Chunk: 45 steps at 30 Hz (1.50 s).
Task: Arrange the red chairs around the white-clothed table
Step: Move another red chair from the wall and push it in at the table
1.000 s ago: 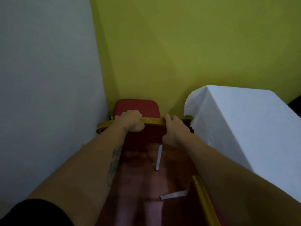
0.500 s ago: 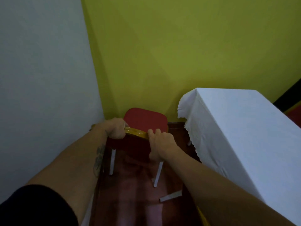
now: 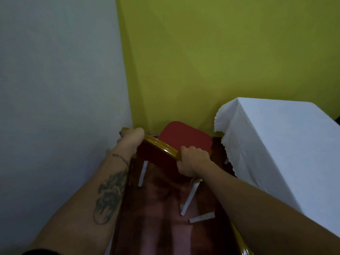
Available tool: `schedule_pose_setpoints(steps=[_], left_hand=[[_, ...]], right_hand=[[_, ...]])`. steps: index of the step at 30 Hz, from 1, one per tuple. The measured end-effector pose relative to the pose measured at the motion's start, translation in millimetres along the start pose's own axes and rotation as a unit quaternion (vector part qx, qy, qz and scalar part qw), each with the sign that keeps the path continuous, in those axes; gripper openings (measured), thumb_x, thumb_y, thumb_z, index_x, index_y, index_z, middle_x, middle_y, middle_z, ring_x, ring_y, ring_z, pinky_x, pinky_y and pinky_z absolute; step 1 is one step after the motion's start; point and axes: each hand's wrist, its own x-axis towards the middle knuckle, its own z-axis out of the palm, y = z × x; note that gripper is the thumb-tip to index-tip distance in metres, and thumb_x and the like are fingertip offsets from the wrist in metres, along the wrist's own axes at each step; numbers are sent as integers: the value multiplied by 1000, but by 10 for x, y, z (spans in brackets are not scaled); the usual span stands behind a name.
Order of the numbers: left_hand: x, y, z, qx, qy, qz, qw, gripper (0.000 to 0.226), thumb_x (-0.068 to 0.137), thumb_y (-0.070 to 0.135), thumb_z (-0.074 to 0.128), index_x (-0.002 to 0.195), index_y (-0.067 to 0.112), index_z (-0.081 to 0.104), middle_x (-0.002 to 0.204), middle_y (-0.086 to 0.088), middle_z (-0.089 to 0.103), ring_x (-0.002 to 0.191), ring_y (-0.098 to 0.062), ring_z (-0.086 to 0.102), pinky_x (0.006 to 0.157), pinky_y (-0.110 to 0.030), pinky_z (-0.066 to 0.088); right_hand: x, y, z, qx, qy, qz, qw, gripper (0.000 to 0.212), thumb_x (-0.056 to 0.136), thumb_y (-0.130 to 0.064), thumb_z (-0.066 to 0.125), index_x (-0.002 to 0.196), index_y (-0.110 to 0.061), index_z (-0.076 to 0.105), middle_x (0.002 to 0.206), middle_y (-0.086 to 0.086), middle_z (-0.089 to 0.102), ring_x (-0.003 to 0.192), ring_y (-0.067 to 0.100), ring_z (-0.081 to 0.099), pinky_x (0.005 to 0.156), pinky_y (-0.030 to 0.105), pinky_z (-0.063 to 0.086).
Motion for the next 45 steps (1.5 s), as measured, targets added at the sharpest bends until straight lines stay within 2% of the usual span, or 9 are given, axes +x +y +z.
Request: schedule_pose_setpoints(steps=[3,5,9,17,20,30,39,42,45], left_hand=[[-292,-40,214,-146,-81,-45,985,57,82,22,57,134,5,43,126,-17,56,106,-35,58,84,-55,50],[-429,-94,431,-177,-74,-38,981,66,78,20,68,132,5,34,127,-16,53,108,-36,56,86,-53,50],[-486,-181,660,-119,30,35,992,60,76,11,68,116,8,23,134,-24,44,111,-39,54,90,-42,50],[-46,-252,437,-17,27,113,993,90,78,14,66,144,-6,8,131,-23,51,112,-37,56,88,-39,50],[104,-209,294,13,11,113,993,99,78,16,67,147,-7,0,123,-21,52,109,-37,57,91,-47,54],[499,7,118,96,-62,147,982,79,81,15,70,137,-10,21,107,-16,51,95,-32,58,85,-47,56],[767,409,367,138,-208,163,955,60,70,12,74,120,-9,49,109,-30,63,93,-44,67,85,-58,57],[870,536,491,147,-231,169,947,51,72,8,76,114,-5,53,93,-24,65,75,-35,67,71,-47,59],[964,682,624,148,-239,185,942,28,74,2,74,91,7,53,68,-11,65,53,-22,65,53,-33,55]], right_hand=[[-35,108,132,26,-43,20,999,42,93,-41,57,124,-14,47,123,13,57,109,36,59,76,40,38],[-51,147,171,24,-43,17,999,40,94,-40,57,123,-13,48,124,14,57,109,36,59,75,39,38],[-80,125,172,8,-28,8,1000,41,92,-35,61,123,-11,49,124,14,58,108,35,60,74,38,37],[-243,-265,158,57,16,4,998,38,92,-26,62,123,-8,51,126,14,60,113,37,62,77,40,43],[-247,-443,128,63,-6,-2,998,39,91,-23,64,125,-7,52,126,13,60,114,35,61,77,41,45],[-11,-784,104,116,-28,22,993,51,82,-26,76,125,-2,61,128,13,64,115,36,65,82,40,53],[304,-609,-9,168,-77,54,981,71,83,-30,73,139,-1,41,139,18,53,127,39,54,96,43,48],[430,-527,-57,182,-88,60,977,71,81,-31,73,137,1,43,137,18,55,121,38,60,90,42,53],[584,-457,-121,200,-115,67,971,70,82,-32,70,136,5,45,133,19,58,110,39,68,84,44,57]])
